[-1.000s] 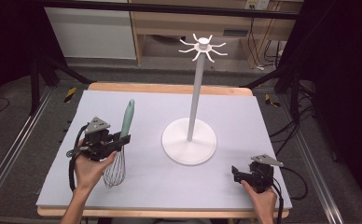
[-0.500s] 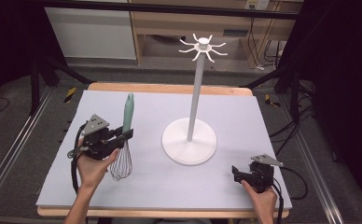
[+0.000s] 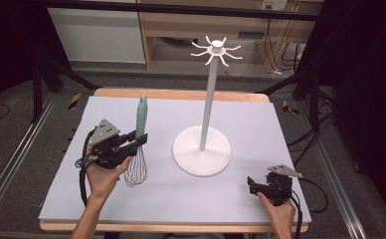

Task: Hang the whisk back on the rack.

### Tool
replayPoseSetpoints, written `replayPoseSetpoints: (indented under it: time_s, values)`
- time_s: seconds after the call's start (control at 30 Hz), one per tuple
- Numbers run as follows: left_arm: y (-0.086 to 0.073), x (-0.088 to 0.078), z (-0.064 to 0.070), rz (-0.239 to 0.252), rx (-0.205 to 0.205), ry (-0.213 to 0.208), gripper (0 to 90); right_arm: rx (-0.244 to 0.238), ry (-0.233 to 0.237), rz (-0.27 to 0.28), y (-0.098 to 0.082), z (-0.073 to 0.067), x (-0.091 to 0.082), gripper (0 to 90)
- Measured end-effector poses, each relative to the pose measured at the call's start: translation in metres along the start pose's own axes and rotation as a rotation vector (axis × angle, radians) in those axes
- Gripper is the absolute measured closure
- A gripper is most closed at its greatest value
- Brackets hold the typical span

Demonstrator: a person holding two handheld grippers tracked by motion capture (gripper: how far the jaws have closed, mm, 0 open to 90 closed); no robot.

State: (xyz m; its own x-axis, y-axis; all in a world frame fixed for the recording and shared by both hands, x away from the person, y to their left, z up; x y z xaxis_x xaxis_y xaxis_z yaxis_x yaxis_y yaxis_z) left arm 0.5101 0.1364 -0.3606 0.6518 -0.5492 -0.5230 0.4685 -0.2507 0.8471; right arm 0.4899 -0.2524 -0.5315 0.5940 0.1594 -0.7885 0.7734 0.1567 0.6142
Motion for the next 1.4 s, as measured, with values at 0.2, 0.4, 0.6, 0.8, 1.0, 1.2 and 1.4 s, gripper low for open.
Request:
replayPoseSetpoints:
  time_s: [0.2,0.4,0.6,0.8,1.0,1.2,1.4]
  values:
    - [0.014,-0.003,0.009,0.024,0.018,-0.013,68.5,0.006,-0.001,0.0,0.0,0.0,0.0,8.7]
    - [0.026,-0.005,0.018,0.046,0.037,-0.026,68.5,0.001,-0.003,0.002,0.0,0.001,0.0,8.7]
    - [0.034,-0.006,0.021,0.056,0.049,-0.03,68.5,0.0,-0.003,0.003,0.0,0.001,0.0,8.7]
    - [0.042,-0.008,0.024,0.069,0.056,-0.032,68.5,-0.003,-0.003,0.004,0.001,0.001,0.0,8.7]
    - [0.049,-0.009,0.028,0.079,0.061,-0.043,68.5,0.0,-0.003,0.003,0.001,0.001,0.0,8.7]
    - [0.057,-0.008,0.03,0.086,0.07,-0.043,68.5,0.001,-0.003,0.003,0.001,0.001,0.0,8.7]
    - [0.063,-0.006,0.032,0.09,0.075,-0.046,68.5,0.004,-0.003,0.006,0.001,0.001,0.0,8.7]
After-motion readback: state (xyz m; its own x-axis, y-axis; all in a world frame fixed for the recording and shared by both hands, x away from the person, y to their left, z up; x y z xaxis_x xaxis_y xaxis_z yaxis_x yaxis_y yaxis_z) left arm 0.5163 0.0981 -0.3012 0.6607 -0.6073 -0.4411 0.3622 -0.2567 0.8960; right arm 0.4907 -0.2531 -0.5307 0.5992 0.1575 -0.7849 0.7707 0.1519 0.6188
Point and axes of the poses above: each handheld gripper's, and its own axes: x roughly forward along the jaws, y roughly out of its top, z roughly to its right, the point moved 9 cm from there along x, roughly forward along the jaws, and after that the axes turned 12 degrees about -z, right-handed, at the moved point
